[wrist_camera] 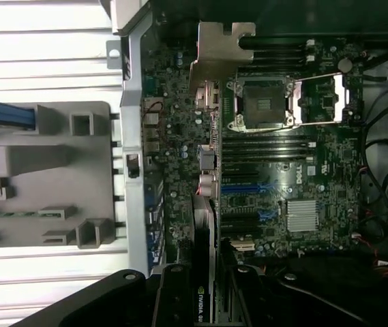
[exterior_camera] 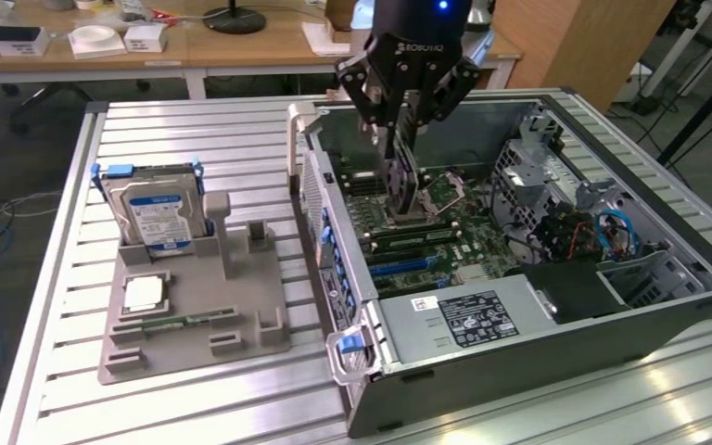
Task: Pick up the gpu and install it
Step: 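Insert the gpu into the slot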
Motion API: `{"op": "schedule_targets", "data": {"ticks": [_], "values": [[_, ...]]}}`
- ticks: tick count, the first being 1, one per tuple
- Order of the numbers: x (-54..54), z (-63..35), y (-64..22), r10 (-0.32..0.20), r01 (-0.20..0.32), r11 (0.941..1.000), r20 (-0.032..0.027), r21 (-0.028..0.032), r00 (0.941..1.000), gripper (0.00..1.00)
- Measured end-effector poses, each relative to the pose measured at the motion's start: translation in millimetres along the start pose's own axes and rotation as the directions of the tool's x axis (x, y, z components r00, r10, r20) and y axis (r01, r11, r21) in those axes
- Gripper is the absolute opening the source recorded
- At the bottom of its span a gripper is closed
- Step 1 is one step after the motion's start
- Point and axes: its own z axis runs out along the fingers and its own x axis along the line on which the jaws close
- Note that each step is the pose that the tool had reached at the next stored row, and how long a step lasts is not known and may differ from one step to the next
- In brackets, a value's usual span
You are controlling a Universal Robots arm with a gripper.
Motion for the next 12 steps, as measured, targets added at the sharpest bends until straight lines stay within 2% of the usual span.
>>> {"op": "schedule_targets", "data": {"ticks": [12], "values": [[-32.5,0.9,2.2,-0.006,0.006,1.0,0.0001,-0.0002,1.0,0.26]]}}
